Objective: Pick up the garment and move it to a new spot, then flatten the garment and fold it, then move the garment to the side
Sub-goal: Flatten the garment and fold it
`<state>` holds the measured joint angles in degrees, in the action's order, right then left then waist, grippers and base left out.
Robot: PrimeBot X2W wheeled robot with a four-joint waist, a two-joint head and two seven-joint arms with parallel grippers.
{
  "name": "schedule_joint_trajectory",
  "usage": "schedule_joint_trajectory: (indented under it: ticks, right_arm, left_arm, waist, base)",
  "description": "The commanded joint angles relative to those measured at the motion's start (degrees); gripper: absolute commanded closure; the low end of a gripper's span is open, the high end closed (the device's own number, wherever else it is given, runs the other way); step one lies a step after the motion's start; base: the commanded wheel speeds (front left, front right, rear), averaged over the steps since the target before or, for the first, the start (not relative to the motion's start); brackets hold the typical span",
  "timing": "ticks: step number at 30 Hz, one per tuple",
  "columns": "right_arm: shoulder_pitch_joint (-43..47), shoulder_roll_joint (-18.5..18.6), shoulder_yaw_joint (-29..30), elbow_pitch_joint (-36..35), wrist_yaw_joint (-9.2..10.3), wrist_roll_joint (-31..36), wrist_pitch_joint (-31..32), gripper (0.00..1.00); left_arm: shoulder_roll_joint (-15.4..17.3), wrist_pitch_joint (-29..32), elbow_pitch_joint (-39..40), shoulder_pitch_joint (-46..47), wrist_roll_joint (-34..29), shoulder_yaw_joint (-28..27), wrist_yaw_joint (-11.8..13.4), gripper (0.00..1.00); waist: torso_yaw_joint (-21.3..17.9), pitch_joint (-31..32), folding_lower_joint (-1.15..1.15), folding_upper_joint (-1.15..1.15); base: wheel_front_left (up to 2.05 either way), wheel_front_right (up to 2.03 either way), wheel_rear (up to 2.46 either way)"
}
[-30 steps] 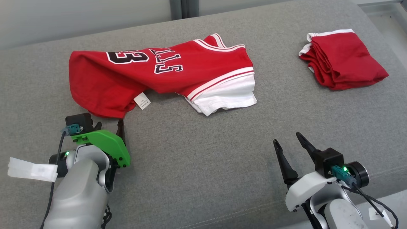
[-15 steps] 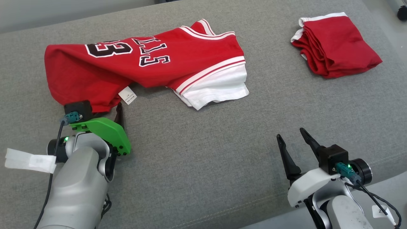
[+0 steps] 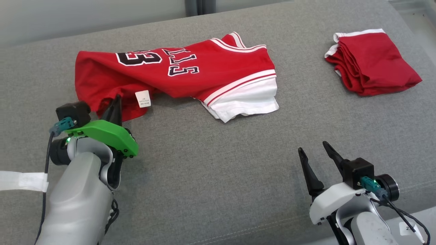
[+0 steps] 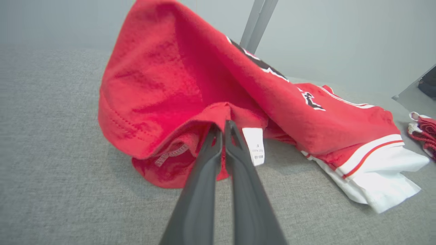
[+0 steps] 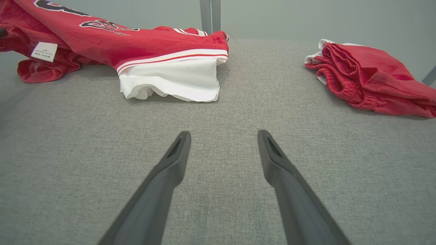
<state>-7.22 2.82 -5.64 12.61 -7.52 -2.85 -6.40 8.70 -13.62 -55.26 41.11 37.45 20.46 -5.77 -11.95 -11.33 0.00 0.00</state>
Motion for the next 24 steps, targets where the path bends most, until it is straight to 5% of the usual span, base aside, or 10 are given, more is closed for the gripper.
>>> schedule_joint_trajectory:
  ticks: [1,9,24]
  right_arm:
    - [1.03,0.07,0.31,0.3,0.07,-0.26,-0.29,0.0]
    - [2.46,0.07,0.68,0.91,0.07,-0.77,-0.36,0.0]
    - [3.96,0.06,0.76,1.67,0.07,-1.32,-0.37,0.0]
  left_arm:
    - [1.25,-0.02,2.95,-1.41,0.82,-0.48,-0.24,1.0]
    - [3.93,4.2,20.8,-6.68,3.34,-2.34,2.38,1.0]
    - [10.64,20.95,62.84,-19.21,4.24,-4.5,17.4,1.0]
  waist:
    - [1.35,1.85,0.0,0.0]
    - [2.85,4.96,0.0,0.0]
    - [2.26,8.39,0.0,0.0]
  base:
    - [0.0,0.0,0.0]
    - [0.0,0.0,0.0]
    - [0.0,0.0,0.0]
